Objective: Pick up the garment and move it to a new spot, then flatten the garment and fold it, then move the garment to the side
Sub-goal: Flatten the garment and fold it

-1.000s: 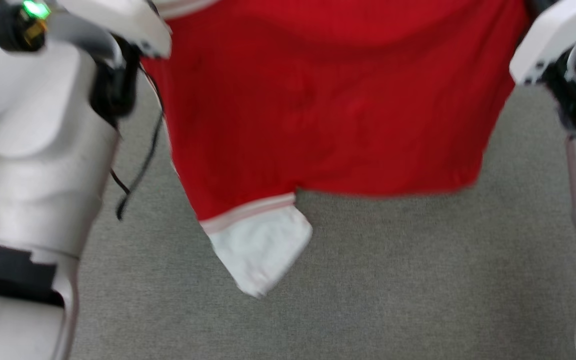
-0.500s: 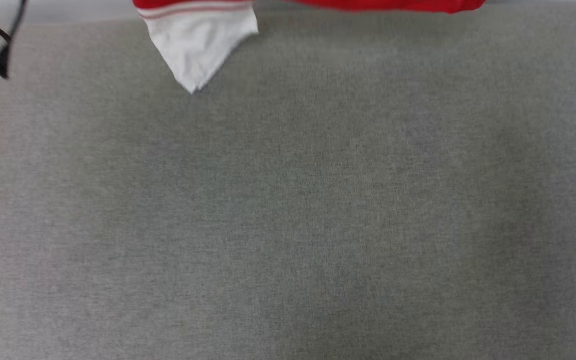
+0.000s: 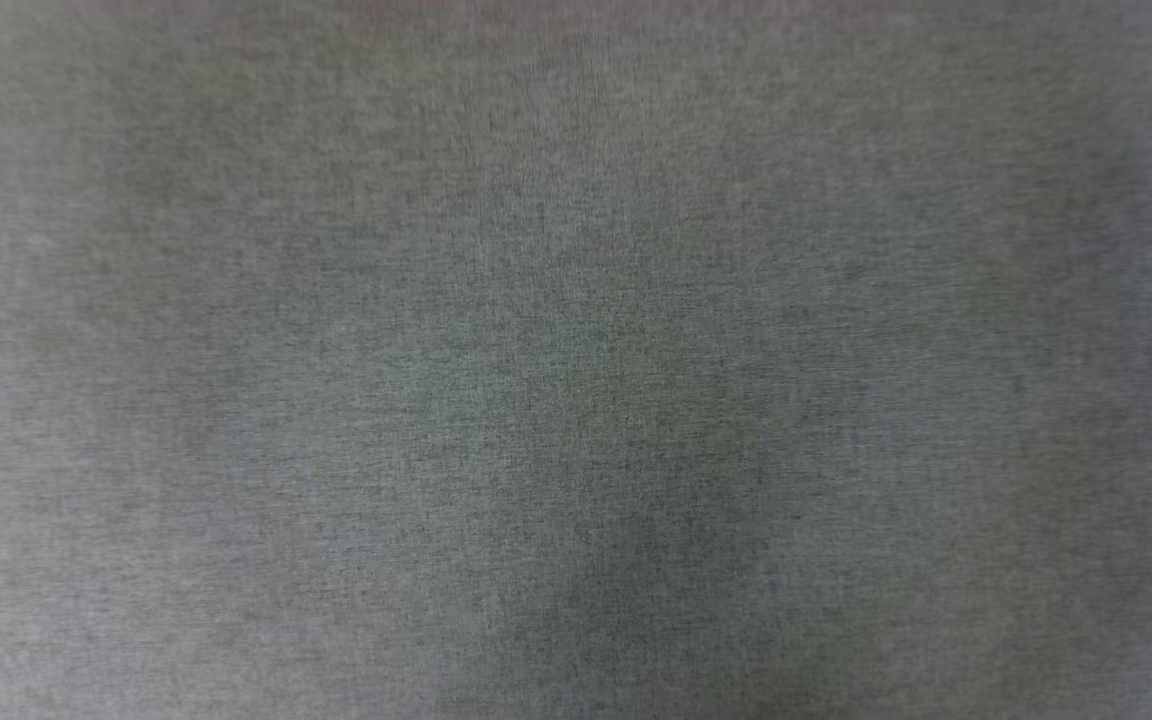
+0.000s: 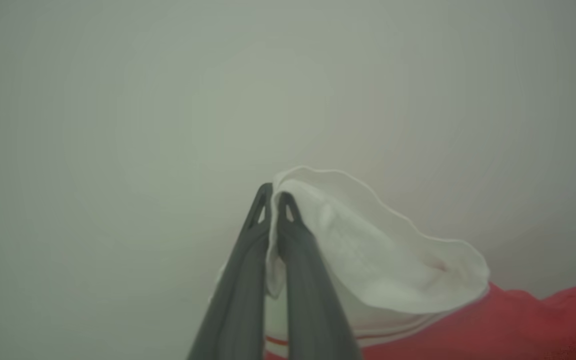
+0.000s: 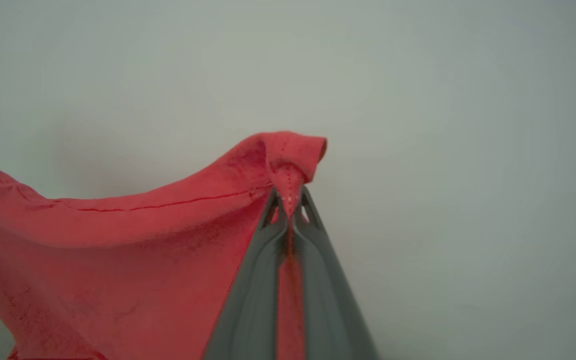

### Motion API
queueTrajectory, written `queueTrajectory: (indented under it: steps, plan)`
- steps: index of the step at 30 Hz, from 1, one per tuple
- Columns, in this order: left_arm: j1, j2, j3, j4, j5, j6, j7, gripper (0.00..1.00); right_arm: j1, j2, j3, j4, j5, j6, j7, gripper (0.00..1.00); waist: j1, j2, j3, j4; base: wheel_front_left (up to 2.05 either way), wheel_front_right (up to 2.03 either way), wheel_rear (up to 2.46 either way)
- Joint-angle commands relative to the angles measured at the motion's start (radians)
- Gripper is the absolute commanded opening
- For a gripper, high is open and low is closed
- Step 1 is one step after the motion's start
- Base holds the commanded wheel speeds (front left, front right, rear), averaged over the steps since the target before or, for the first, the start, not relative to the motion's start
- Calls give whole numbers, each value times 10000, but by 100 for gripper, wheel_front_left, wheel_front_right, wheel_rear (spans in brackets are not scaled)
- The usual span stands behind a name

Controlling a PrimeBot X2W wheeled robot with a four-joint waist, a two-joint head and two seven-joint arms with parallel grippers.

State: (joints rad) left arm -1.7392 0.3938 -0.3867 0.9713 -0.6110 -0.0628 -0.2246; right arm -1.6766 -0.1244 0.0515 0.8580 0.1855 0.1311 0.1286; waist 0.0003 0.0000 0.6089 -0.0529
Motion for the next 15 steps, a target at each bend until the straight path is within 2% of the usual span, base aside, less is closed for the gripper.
queueTrajectory:
  steps: [1,7,15]
  plan:
    - [105,-50,-7,122,-39,-69,-61,0,-165,50,100,138,85,-5,-97,0,-3,0,354,35,0,0,0]
    - [576,-302,32,805,-366,-334,-147,0,40,125,602,961,495,-5,-240,0,-3,0,501,157,0,0,0]
    - [2048,-725,1,1630,-902,-591,-120,0,1205,2,1453,1849,1203,-5,-372,0,-3,0,-444,382,0,0,0]
